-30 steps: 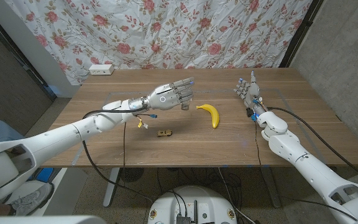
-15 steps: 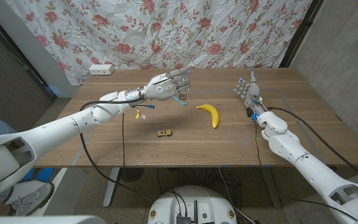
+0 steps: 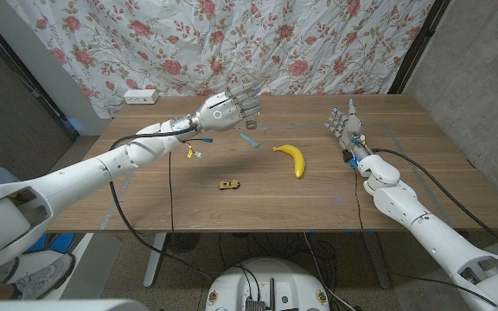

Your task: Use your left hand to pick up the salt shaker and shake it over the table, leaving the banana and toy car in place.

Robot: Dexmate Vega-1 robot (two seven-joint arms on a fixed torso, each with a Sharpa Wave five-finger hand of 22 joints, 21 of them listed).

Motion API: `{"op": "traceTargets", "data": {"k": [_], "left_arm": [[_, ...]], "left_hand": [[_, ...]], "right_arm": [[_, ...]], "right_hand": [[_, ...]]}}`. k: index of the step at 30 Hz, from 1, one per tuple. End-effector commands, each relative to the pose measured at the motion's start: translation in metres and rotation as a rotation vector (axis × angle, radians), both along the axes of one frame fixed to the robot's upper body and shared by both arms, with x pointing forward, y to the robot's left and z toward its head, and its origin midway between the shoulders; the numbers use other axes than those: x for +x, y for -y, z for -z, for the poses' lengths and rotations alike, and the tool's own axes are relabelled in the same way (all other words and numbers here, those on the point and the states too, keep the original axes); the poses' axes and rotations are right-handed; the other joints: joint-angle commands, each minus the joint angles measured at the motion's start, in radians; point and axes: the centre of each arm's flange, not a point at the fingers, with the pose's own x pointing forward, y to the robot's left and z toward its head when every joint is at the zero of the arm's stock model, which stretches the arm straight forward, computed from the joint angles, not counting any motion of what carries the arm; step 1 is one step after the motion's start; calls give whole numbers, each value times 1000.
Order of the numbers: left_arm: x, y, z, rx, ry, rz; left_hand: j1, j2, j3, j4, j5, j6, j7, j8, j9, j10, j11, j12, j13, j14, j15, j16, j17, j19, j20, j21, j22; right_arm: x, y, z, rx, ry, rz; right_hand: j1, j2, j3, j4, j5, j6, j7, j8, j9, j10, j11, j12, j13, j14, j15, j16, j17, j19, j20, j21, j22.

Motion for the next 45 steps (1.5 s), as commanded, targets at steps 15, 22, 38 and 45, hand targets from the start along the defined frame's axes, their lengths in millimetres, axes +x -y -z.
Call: {"op": "traceTargets", "data": {"k": [15,22,38,45], "left_arm": [[2,-7,22,-178,-146,-1],[3,-7,28,-267,-225,-16],[7,1,35,-422,-356,-22],[9,4,36,-482,-410,-17]], "left_hand": [[-56,-11,-23,8,2,117,13,36,7,90,0,25,4,54,-161,11,2,7,-5,0,5],[-68,-12,-20,9,2,127,20,37,6,107,-1,26,3,67,-163,10,1,9,-3,0,5],[-83,-23,-21,7,1,123,29,32,4,109,2,23,2,78,-163,4,-1,8,-1,-1,5],[-101,-30,-22,9,0,101,36,18,2,100,3,16,0,81,-160,-1,-2,0,4,-4,5]], "right_arm": [[0,0,0,0,0,0],[0,0,0,0,0,0],[0,0,0,0,0,0],[0,0,0,0,0,0]], "right_hand": [[0,102,-1,6,7,0,9,4,4,-6,-1,7,4,-6,-35,4,5,5,-1,6,5],[0,102,-1,6,7,0,9,4,4,-6,-1,7,4,-5,-34,4,5,5,-1,6,5],[0,102,-1,6,7,-1,8,3,4,-5,0,7,4,-6,-36,4,5,5,-1,6,5],[0,102,-1,6,7,0,9,4,4,-7,0,7,4,-6,-34,4,5,5,-1,6,5]]}}
